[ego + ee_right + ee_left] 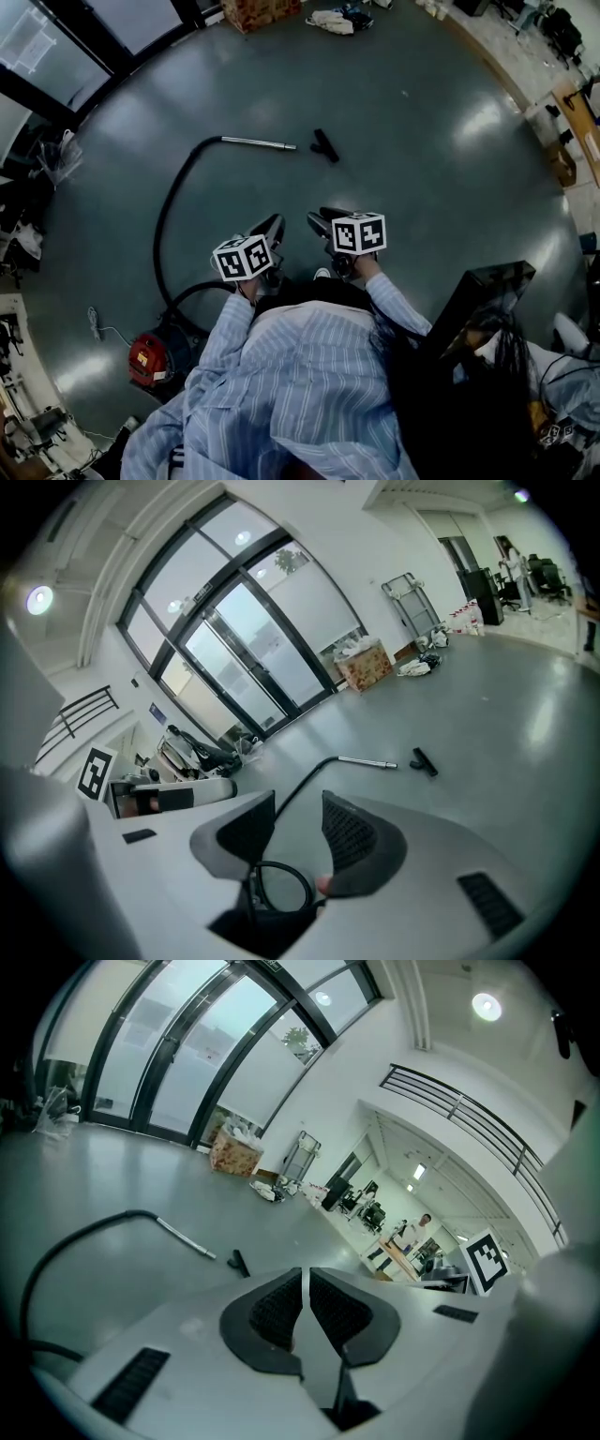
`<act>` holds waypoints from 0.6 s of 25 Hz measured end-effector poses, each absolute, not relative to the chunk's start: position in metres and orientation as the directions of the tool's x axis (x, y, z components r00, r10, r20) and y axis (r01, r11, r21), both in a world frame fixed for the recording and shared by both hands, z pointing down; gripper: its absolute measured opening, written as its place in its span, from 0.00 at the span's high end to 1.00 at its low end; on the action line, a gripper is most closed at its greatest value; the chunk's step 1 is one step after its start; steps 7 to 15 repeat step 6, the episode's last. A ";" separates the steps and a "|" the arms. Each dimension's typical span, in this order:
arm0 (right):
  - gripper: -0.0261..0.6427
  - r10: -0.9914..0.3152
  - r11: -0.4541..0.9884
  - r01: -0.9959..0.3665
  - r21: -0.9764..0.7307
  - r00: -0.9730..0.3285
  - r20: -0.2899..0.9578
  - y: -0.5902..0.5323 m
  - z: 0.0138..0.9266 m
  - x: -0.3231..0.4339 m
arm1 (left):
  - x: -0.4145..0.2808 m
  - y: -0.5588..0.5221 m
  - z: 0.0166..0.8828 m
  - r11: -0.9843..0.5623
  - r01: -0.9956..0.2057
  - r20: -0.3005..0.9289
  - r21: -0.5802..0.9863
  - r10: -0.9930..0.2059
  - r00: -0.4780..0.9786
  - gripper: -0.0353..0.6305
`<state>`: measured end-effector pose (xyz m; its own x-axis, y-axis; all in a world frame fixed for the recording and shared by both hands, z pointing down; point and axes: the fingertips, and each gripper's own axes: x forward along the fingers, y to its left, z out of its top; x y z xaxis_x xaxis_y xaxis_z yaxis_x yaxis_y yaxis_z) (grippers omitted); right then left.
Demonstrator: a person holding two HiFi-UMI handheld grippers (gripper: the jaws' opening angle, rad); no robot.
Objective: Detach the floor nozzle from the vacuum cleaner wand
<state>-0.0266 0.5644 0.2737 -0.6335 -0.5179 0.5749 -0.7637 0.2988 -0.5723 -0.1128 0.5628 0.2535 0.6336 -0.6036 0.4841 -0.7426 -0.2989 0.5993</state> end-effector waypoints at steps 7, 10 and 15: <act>0.72 -0.488 0.300 -0.751 -0.588 -0.651 0.581 0.583 0.257 -0.077 | -0.157 0.576 0.240 -0.292 -0.742 0.506 0.603 -0.579 0.639 0.90; 0.72 -0.488 0.300 -0.751 -0.588 -0.651 0.581 0.583 0.257 -0.077 | -0.157 0.576 0.240 -0.292 -0.742 0.506 0.603 -0.579 0.639 0.90; 0.72 -0.488 0.300 -0.751 -0.588 -0.651 0.581 0.583 0.257 -0.077 | -0.157 0.576 0.240 -0.292 -0.742 0.506 0.603 -0.579 0.639 0.90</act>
